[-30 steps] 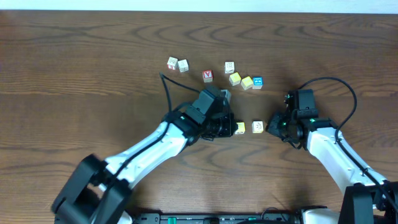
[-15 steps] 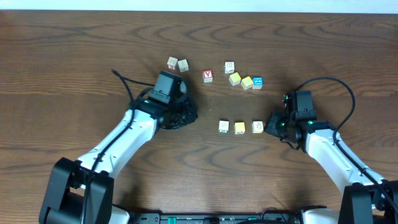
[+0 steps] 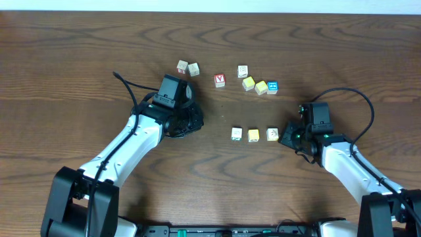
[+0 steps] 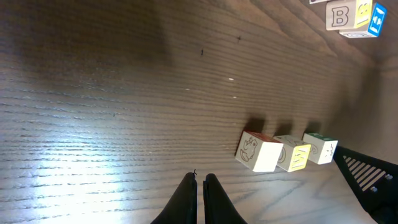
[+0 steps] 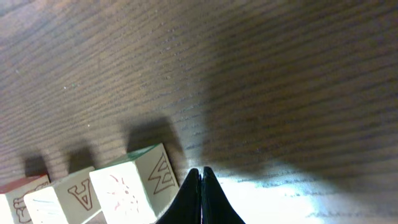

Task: Lift 3 blocks
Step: 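Move the right gripper to the green-bordered block at the row's right end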

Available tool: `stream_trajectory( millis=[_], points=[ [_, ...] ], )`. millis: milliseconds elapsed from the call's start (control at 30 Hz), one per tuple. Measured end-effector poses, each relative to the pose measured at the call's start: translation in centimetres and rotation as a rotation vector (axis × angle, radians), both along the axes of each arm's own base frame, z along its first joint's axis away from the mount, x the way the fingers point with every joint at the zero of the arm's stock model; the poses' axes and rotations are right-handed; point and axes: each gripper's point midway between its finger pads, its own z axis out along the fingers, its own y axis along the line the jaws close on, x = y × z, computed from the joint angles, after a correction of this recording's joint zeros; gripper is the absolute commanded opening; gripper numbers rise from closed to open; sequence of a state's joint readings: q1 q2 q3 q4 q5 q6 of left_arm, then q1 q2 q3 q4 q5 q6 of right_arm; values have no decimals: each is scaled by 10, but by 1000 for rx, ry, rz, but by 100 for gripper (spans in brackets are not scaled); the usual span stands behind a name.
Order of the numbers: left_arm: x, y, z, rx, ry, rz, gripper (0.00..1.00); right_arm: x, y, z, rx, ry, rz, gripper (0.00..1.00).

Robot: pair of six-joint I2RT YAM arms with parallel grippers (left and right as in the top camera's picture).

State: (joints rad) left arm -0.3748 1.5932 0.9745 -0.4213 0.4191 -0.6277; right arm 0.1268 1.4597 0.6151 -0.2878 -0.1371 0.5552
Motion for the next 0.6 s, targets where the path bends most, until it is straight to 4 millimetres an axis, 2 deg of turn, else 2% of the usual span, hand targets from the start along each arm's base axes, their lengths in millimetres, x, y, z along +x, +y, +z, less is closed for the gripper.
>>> stream_trajectory(
  millis=[233, 400, 600],
  points=[
    [-5, 2, -2, 9, 23, 0, 8, 0, 2, -3, 12, -13, 0, 1],
    [-5, 2, -2, 10, 23, 0, 7, 3, 15, -1, 39, -35, 31, 1],
    [-6, 3, -3, 14, 27, 1, 8, 1, 26, -12, 52, -7, 61, 1]
  ],
)
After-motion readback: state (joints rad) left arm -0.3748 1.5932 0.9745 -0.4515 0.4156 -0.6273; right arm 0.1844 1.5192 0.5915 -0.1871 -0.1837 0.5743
